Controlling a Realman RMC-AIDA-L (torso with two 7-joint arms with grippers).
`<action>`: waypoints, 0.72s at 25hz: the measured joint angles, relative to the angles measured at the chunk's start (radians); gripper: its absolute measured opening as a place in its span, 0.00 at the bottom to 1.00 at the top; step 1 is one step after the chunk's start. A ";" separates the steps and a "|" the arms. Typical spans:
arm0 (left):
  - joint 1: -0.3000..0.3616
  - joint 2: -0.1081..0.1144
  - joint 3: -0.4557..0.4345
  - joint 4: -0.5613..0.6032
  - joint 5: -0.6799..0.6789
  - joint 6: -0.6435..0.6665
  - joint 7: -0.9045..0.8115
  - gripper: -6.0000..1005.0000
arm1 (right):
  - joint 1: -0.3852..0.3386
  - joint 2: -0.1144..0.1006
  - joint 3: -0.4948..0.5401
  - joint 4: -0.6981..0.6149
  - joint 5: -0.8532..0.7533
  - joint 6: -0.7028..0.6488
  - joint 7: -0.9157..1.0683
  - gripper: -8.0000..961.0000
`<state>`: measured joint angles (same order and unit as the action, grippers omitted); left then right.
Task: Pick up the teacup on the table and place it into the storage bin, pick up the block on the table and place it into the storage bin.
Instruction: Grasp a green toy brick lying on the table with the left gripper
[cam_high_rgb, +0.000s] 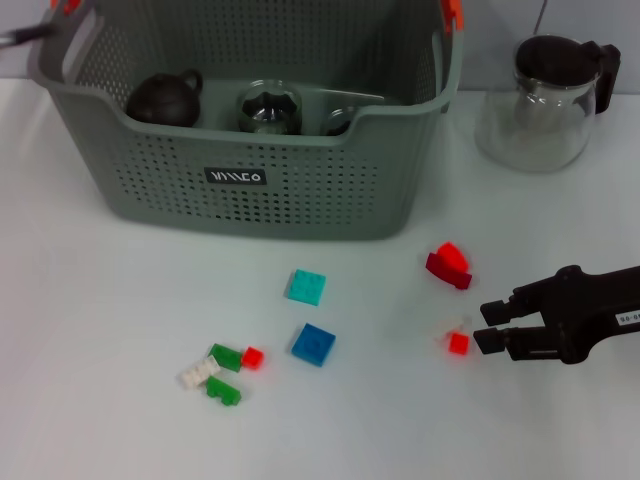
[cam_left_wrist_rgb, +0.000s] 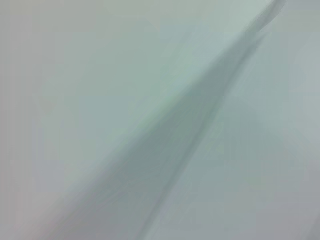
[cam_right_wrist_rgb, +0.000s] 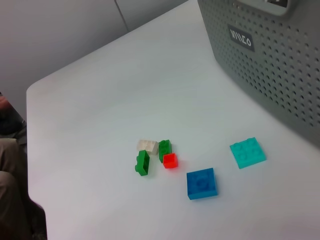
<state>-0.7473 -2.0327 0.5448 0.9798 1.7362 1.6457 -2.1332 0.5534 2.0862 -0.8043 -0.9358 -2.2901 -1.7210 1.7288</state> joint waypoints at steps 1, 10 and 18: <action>0.004 0.023 -0.058 -0.066 -0.059 0.082 0.039 0.54 | 0.000 0.000 0.000 0.000 0.000 0.000 0.000 0.43; 0.156 0.010 -0.046 0.038 0.194 0.276 0.249 0.54 | 0.004 -0.002 -0.004 -0.006 0.000 0.000 0.004 0.43; 0.297 -0.087 0.080 0.131 0.452 0.271 0.605 0.54 | 0.013 0.000 -0.007 -0.001 -0.002 0.000 0.003 0.43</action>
<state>-0.4502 -2.1201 0.6252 1.1110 2.1882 1.9171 -1.5280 0.5660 2.0862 -0.8111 -0.9365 -2.2917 -1.7211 1.7315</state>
